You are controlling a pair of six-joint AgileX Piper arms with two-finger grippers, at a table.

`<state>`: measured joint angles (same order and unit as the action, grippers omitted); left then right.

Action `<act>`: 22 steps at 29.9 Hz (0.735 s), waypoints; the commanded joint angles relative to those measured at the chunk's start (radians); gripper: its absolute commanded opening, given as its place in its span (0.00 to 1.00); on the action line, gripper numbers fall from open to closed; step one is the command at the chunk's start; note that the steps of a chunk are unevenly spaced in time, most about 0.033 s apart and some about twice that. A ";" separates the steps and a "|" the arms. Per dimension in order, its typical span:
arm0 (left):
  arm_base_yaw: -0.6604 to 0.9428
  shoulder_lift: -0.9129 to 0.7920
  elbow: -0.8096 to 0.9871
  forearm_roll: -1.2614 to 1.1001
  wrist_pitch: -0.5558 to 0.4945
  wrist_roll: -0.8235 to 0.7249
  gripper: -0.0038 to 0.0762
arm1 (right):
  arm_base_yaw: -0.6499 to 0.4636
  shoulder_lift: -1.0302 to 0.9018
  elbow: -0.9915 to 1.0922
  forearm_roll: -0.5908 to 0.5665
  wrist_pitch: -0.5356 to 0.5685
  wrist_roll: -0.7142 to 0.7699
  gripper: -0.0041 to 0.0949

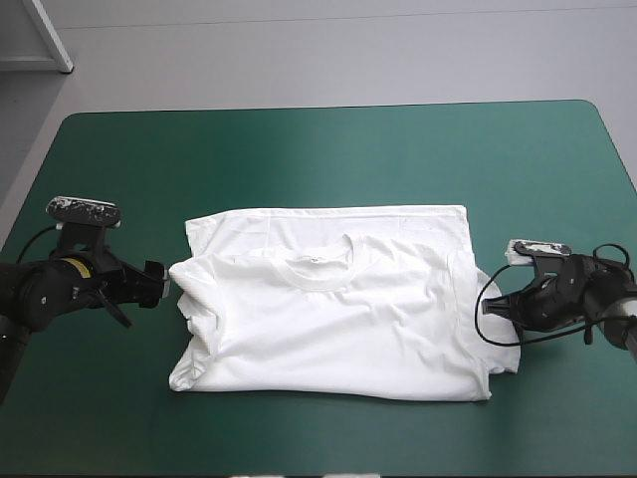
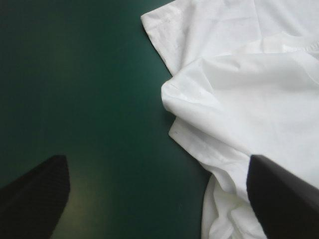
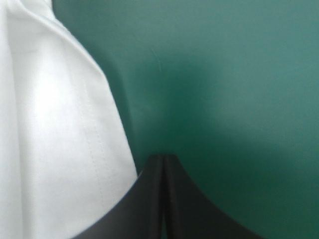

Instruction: Fold the cloth

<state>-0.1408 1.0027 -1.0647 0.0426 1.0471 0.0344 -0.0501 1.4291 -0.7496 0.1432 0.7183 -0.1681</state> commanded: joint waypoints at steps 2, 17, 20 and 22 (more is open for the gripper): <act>-0.006 -0.014 -0.032 0.005 -0.058 -0.014 0.93 | 0.007 -0.041 0.040 0.033 0.052 -0.006 0.02; -0.006 -0.014 -0.032 -0.011 -0.085 -0.009 0.93 | 0.007 -0.289 -0.084 0.084 0.175 0.013 0.86; -0.006 -0.014 -0.032 -0.011 -0.085 -0.007 0.93 | 0.007 -0.276 -0.084 0.084 0.154 0.014 0.80; -0.006 -0.014 -0.032 -0.011 -0.085 -0.007 0.93 | 0.007 -0.256 -0.086 0.084 0.136 0.014 0.76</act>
<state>-0.1408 1.0027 -1.0647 0.0351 1.0118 0.0284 -0.0433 1.1679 -0.8005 0.2127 0.8968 -0.1550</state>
